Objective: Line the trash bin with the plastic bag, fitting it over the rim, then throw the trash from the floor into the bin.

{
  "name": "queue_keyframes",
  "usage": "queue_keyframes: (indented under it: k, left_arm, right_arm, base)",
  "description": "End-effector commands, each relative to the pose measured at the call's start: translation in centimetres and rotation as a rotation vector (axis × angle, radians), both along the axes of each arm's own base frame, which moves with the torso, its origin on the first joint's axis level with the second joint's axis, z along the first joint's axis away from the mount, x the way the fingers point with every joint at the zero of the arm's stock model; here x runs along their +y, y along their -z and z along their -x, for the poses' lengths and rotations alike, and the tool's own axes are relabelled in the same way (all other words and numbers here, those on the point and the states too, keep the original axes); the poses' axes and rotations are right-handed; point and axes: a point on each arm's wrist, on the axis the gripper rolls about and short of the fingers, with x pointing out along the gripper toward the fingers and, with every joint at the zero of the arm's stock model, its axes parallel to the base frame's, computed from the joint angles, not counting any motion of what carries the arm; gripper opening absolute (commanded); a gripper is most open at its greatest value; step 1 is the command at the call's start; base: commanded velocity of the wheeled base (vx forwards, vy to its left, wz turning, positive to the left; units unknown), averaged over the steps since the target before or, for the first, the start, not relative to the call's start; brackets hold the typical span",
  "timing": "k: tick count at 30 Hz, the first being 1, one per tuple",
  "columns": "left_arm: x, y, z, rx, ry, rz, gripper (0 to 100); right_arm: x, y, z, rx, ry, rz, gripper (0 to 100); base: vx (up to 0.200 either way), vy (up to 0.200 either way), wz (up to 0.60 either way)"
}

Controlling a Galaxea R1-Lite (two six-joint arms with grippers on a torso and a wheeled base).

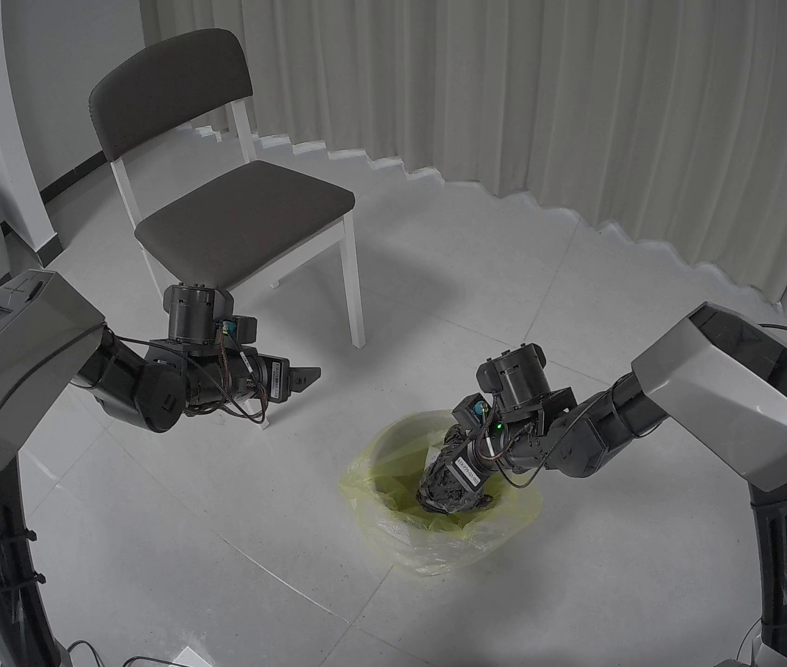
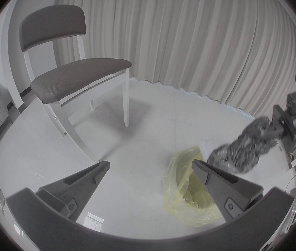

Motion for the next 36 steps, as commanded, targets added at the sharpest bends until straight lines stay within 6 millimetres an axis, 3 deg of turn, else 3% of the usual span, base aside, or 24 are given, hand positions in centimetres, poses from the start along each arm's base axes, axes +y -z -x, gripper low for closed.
queue_keyframes:
  k: [1,13,17,19,21,25,29,33,35,36]
  left_arm:
    - [0.1,-0.1,0.0,-0.001,-0.005,0.008,100]
    - [0.0,-0.4,0.0,-0.008,-0.005,0.011,100]
    - [-0.1,-0.5,0.1,-0.008,-0.002,0.013,100]
    - [-0.1,-0.5,0.3,-0.007,-0.001,0.013,100]
    - [0.0,-0.5,0.3,-0.006,-0.003,0.011,100]
    - [-0.1,-0.6,0.3,-0.016,-0.002,0.015,100]
    - [0.0,-0.6,0.3,-0.03,-0.004,0.016,100]
    - [-0.1,-0.5,0.3,-0.028,-0.002,0.018,100]
    - [-0.1,-0.7,0.3,-0.034,-0.004,0.019,100]
    - [0.0,-0.9,0.2,-0.04,-0.007,0.02,100]
  right_arm:
    - [-0.2,1.2,-0.4,0.015,0.007,0.009,100]
    - [-1.0,0.0,-1.1,-0.002,0.025,-0.007,100]
    - [0.6,0.4,0.1,0.006,-0.018,0.0,100]
    - [2.0,1.1,2.5,0.028,-0.077,0.042,100]
    - [2.9,1.1,3.3,-0.013,-0.112,0.107,100]
    - [1.9,2.2,0.6,-0.207,-0.056,0.409,100]
    - [3.2,2.0,0.8,-0.257,-0.063,0.394,100]
    - [2.9,2.2,-0.9,-0.27,-0.034,0.378,100]
    - [2.1,1.2,-1.6,-0.279,0.006,0.349,100]
    - [1.8,-0.3,-1.6,-0.296,0.025,0.327,100]
  base:
    - [0.0,0.0,0.0]
    - [0.0,0.0,0.0]
    - [0.0,0.0,0.0]
    - [0.0,0.0,0.0]
    - [0.0,0.0,0.0]
    - [0.0,0.0,0.0]
    - [0.0,0.0,0.0]
    - [0.0,0.0,0.0]
    - [0.0,0.0,0.0]
    - [0.0,0.0,0.0]
